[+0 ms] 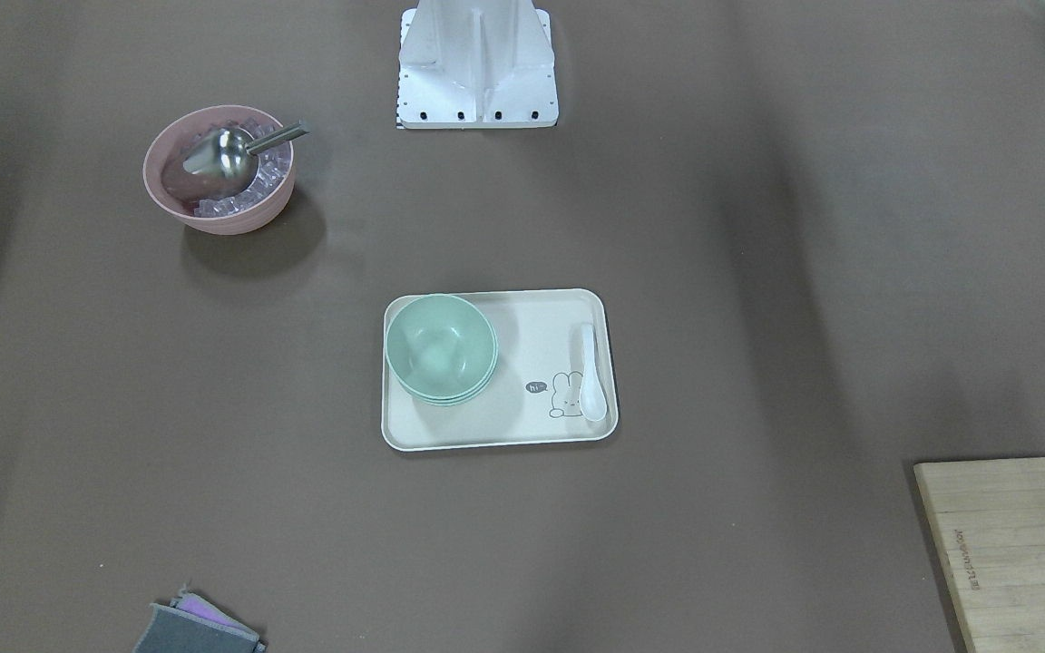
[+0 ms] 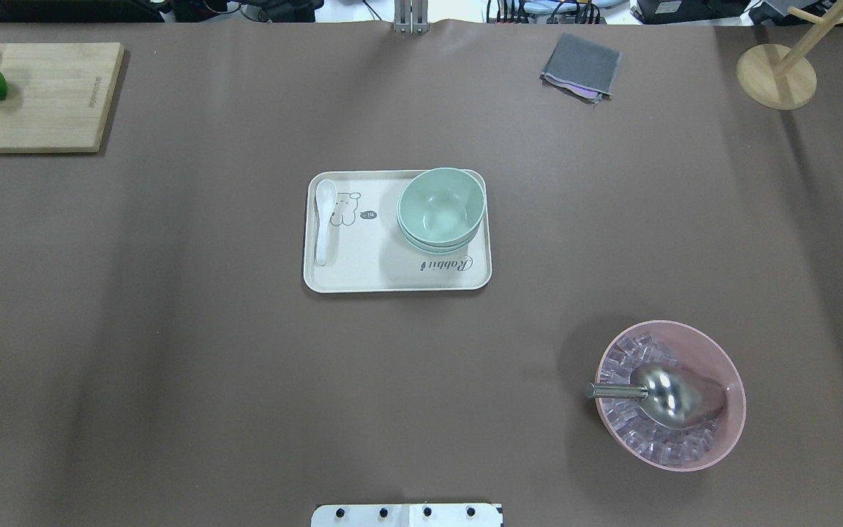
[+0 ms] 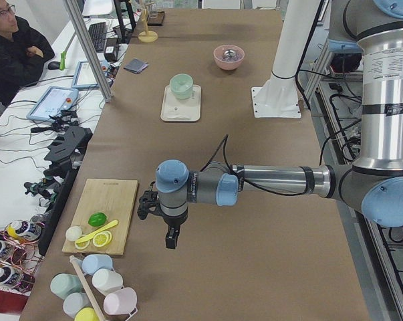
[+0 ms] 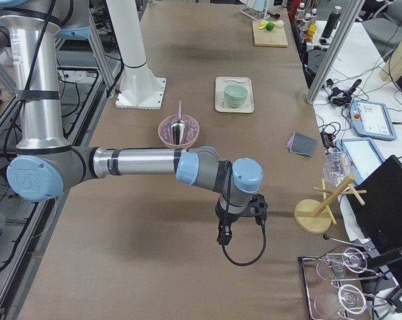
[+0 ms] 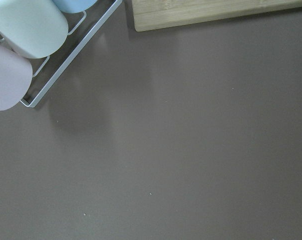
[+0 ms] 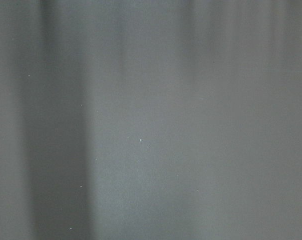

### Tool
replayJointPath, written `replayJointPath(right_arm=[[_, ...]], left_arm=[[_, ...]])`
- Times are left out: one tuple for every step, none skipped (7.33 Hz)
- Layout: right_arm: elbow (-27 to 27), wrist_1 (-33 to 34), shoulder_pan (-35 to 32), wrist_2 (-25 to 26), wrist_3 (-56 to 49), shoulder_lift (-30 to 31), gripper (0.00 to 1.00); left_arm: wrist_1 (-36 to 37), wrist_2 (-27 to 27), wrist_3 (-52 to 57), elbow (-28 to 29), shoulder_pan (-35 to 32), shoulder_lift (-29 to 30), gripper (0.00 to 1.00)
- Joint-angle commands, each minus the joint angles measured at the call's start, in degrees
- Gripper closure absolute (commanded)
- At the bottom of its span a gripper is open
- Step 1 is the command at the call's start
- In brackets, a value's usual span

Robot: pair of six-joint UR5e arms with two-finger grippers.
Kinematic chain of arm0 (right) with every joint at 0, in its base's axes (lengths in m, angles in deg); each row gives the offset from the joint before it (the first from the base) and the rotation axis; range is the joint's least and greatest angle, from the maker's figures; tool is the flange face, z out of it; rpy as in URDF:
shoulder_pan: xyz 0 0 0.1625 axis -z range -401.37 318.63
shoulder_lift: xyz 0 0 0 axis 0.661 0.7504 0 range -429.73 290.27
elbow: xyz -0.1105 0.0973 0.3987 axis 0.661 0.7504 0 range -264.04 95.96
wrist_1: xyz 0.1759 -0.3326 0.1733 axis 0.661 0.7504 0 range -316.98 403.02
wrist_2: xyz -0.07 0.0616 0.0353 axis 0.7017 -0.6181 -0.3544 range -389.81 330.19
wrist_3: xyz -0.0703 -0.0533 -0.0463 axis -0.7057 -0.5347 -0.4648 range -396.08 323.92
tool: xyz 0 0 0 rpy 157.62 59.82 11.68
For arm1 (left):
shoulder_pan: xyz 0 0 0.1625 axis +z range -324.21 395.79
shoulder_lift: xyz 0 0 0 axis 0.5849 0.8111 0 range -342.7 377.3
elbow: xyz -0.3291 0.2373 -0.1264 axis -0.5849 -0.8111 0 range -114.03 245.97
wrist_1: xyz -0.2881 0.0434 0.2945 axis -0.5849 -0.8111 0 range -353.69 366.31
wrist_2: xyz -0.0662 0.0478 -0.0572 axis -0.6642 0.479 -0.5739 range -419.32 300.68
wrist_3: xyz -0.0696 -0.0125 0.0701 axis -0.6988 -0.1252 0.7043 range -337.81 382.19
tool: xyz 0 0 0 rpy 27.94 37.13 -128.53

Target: Stack green bowls together

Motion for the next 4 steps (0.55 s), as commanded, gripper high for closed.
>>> replayJointPath(right_arm=[[-0.2, -0.1, 0.1, 0.0, 0.0, -0.1, 0.0], [-0.6, 0.2, 0.2, 0.0, 0.0, 0.0, 0.0], [-0.9, 0.4, 0.2, 0.0, 0.0, -0.1, 0.0], [-0.9, 0.3, 0.1, 0.0, 0.0, 0.0, 0.0]], left_arm=[[0.0, 0.0, 0.1, 0.2, 0.0, 0.0, 0.02], [-0.1, 0.0, 0.0, 0.2, 0.0, 0.1, 0.02], [0.0, 0.1, 0.1, 0.3, 0.0, 0.1, 0.02], [-0.1, 0.1, 0.1, 0.3, 0.0, 0.2, 0.02]])
